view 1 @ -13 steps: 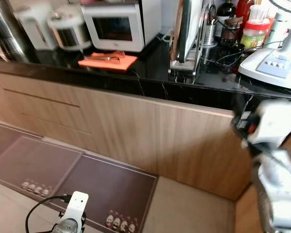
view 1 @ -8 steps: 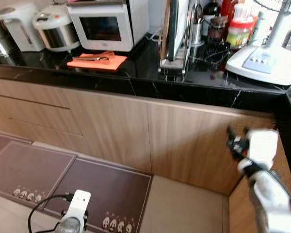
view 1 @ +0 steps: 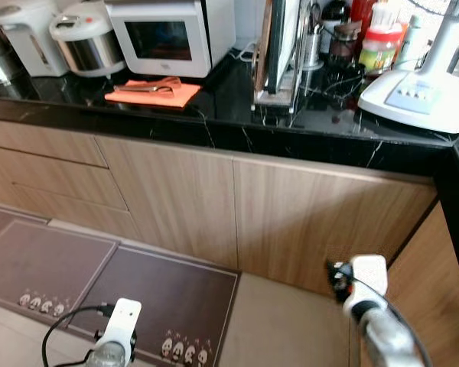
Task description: Kitchen organization
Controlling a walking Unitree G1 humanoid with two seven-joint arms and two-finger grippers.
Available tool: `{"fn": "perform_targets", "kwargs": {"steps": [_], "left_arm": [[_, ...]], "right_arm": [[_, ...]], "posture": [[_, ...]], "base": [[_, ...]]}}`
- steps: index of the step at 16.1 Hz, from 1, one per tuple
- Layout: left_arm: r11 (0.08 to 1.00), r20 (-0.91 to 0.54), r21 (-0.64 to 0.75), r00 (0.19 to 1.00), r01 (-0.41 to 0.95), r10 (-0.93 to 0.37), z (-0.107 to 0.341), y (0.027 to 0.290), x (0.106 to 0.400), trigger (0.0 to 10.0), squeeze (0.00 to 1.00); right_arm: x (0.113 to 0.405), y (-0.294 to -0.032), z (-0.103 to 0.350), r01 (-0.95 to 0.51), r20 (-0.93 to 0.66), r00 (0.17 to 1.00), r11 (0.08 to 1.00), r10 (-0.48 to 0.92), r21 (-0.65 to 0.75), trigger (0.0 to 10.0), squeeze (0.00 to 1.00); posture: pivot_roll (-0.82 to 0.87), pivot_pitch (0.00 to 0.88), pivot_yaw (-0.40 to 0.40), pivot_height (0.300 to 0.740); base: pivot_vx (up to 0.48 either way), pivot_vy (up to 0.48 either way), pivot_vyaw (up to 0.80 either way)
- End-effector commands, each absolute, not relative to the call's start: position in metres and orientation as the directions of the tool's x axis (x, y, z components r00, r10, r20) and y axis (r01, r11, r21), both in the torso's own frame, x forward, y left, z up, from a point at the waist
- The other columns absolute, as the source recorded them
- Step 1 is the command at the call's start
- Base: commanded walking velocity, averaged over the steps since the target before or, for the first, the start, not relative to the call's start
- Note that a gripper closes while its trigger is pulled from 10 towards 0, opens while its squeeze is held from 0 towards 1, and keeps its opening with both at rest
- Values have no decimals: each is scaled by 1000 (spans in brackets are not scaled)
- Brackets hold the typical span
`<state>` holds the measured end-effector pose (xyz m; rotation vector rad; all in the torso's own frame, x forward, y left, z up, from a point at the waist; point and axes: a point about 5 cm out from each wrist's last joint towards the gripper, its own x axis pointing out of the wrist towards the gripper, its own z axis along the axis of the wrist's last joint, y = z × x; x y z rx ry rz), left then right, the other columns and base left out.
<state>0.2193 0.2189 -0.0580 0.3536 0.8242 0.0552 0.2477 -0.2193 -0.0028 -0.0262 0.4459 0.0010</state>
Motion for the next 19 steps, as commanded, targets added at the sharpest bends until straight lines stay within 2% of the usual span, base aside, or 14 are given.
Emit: {"fn": "perform_targets", "kwargs": {"steps": [1, 3, 5, 11, 15, 19], "left_arm": [[936, -699, 343, 687, 76, 201, -56, 224, 221, 10000, 0], [944, -717, 319, 672, 85, 182, -58, 223, 219, 10000, 0], [949, -744, 291, 652, 120, 146, -61, 219, 215, 10000, 0], [950, -759, 285, 636, 128, 142, -64, 219, 211, 10000, 0], [962, -767, 243, 632, 126, 111, -66, 213, 210, 10000, 0], [962, -770, 244, 627, 124, 115, -66, 215, 210, 10000, 0]], "right_arm": [[243, -212, -17, -29, -480, 877, 1000, 25, -1, 10000, 0], [225, -202, -43, -48, -592, 805, 999, 51, 20, 10000, 0], [216, -201, -52, -46, -637, 769, 999, 50, 23, 10000, 0], [180, -201, -79, -62, -771, 636, 998, 39, 0, 10000, 0], [171, -203, -83, -45, -778, 628, 999, 37, 11, 10000, 0], [179, -199, -79, -40, -759, 649, 999, 47, 27, 10000, 0]], "posture": [[-191, 0, 95, 740], [-196, 0, 96, 740], [-193, 0, 95, 740], [-180, 0, 81, 740], [-179, 0, 76, 740], [-174, 0, 80, 740]], "base": [[0, 0, 0], [0, 0, 0], [0, 0, 0], [0, 0, 0], [0, 0, 0], [0, 347, 0]]}}
